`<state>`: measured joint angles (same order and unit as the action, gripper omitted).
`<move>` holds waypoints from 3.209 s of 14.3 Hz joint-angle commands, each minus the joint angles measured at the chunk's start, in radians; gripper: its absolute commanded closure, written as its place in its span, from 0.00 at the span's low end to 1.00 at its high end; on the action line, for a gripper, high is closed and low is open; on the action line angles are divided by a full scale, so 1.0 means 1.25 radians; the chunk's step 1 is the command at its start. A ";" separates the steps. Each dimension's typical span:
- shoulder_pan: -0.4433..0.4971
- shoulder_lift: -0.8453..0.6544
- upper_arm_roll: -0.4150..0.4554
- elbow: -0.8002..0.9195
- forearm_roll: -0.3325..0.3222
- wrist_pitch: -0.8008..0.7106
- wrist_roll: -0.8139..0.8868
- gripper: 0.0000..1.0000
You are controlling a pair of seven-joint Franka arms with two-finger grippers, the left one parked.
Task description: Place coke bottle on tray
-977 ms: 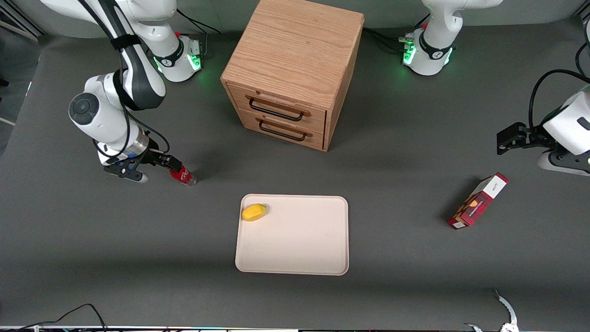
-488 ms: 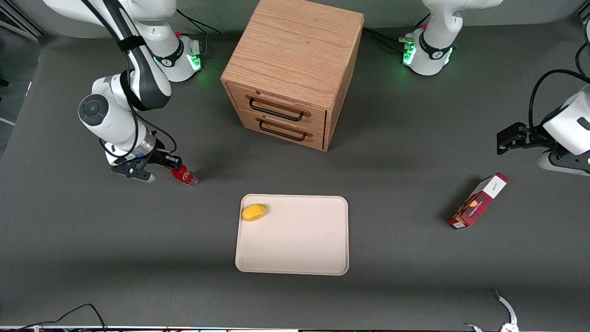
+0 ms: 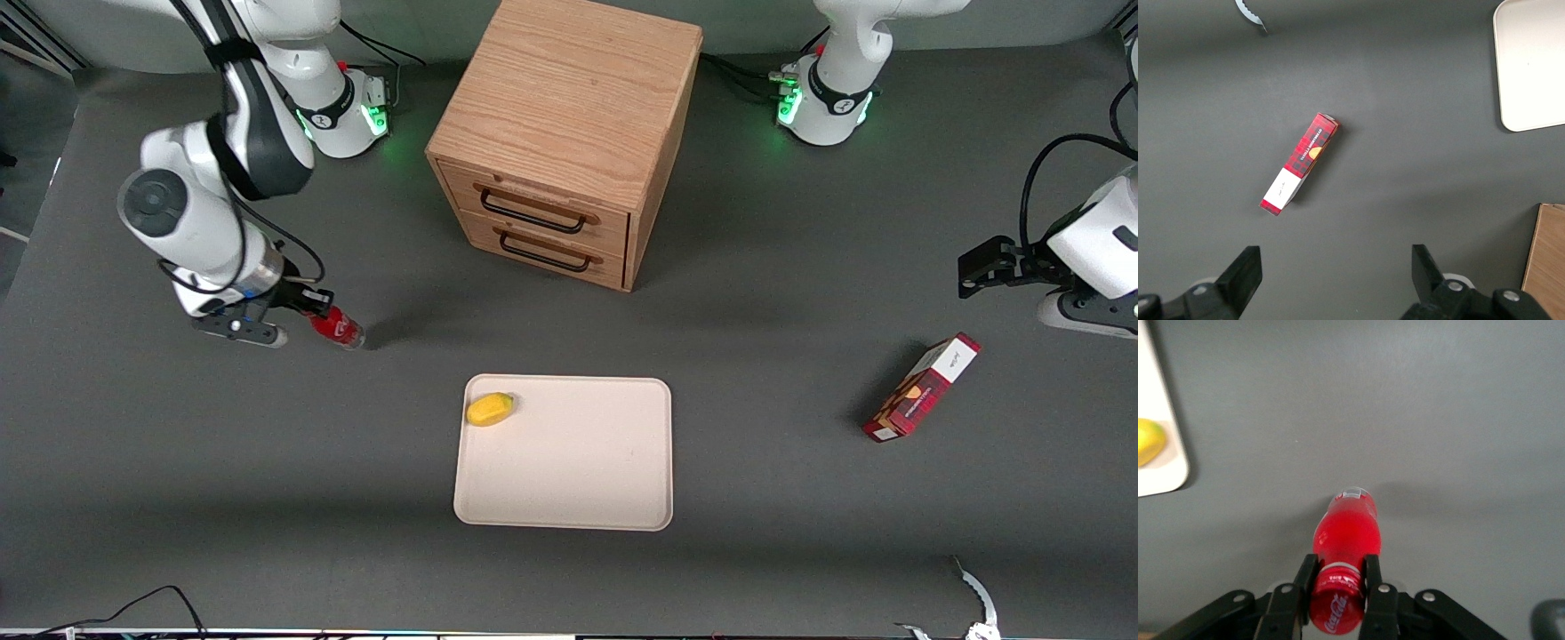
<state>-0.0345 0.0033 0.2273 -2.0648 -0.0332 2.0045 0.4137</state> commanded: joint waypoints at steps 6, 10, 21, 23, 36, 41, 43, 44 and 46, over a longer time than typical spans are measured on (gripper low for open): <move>0.059 0.252 0.014 0.727 0.000 -0.531 -0.011 1.00; 0.099 0.465 0.099 0.947 -0.005 -0.480 0.250 1.00; 0.202 0.745 0.131 0.939 -0.202 -0.086 0.674 1.00; 0.203 0.754 0.135 0.916 -0.238 -0.062 0.694 1.00; 0.080 0.472 0.261 0.891 -0.253 -0.420 0.400 0.00; -0.036 0.248 0.228 0.798 -0.125 -0.634 0.169 0.00; -0.034 0.144 0.084 0.684 -0.032 -0.626 0.049 0.00; -0.030 0.090 0.005 0.611 0.022 -0.598 -0.008 0.00; -0.025 -0.014 -0.072 0.423 0.050 -0.486 -0.113 0.00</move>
<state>-0.0653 0.1696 0.2316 -1.2262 -0.0272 1.2539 0.3929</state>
